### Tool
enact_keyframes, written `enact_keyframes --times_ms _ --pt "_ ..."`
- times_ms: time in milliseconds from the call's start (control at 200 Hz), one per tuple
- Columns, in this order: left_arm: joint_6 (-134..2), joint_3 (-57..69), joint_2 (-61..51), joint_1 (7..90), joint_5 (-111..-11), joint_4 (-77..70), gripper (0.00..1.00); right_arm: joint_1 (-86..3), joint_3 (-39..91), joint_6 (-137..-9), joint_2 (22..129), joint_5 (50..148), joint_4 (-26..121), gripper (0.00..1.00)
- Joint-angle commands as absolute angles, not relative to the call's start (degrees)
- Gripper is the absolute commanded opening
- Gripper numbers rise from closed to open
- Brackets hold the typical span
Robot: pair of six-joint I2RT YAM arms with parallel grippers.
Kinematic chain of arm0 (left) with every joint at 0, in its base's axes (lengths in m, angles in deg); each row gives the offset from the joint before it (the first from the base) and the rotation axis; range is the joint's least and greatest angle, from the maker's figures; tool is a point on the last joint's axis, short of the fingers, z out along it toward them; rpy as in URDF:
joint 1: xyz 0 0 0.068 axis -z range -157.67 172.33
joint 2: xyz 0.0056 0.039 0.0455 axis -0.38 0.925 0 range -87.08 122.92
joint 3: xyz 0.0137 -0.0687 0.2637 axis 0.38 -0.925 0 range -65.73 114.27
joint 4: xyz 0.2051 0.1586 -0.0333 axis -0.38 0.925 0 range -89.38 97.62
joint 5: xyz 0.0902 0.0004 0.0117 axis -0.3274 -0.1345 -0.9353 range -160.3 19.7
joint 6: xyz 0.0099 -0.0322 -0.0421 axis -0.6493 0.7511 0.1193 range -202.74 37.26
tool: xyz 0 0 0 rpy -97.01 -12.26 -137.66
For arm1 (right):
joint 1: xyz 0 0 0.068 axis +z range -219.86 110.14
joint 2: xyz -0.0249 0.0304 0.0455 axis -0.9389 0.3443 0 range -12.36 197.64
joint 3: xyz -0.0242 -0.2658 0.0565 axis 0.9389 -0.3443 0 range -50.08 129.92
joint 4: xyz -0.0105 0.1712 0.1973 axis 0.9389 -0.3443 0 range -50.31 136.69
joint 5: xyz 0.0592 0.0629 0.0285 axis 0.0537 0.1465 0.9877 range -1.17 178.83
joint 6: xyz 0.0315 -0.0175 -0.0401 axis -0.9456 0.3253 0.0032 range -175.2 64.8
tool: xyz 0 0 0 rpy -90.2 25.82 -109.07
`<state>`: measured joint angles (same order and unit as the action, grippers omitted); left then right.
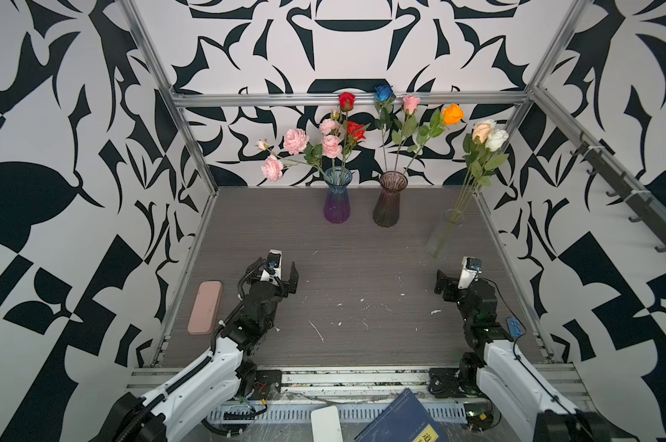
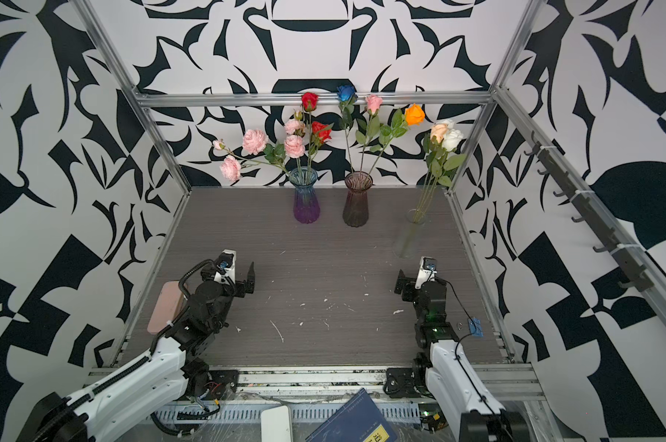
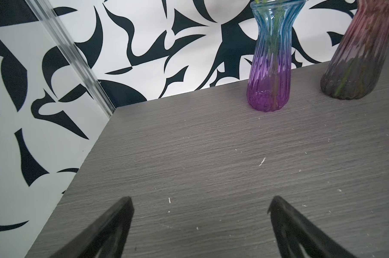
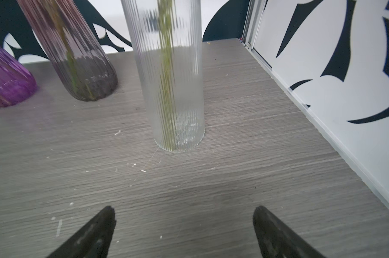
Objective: Arrange the flowers into the vase
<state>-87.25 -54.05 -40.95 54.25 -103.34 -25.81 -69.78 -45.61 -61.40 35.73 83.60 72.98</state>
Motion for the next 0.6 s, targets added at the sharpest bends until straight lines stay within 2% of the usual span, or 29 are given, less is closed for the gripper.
enact_keyframes --times_ms 0,175,380,490,595 --pt "-87.09 -53.17 -37.22 53.44 -107.35 -32.9 0.99 -69.86 -46.73 -58.89 44.05 81.8 95.09 1.0" --pt "-90.91 -52.69 -23.85 53.02 -111.78 -48.49 0.99 -68.91 -44.38 -60.04 61.06 83.31 111.11 1.0" --pt "-91.98 -51.47 -10.93 51.69 -115.06 -59.15 1.0 -66.86 -44.12 -58.13 79.96 79.74 128.12 1.0" --pt "-91.56 -52.12 -8.42 51.6 -116.14 -61.34 0.99 -66.52 -40.97 -58.01 77.35 78.33 120.49 1.0" --pt "-90.82 -53.68 -6.16 50.91 -116.61 -66.27 0.99 -66.51 -39.8 -58.5 77.99 75.65 119.59 1.0"
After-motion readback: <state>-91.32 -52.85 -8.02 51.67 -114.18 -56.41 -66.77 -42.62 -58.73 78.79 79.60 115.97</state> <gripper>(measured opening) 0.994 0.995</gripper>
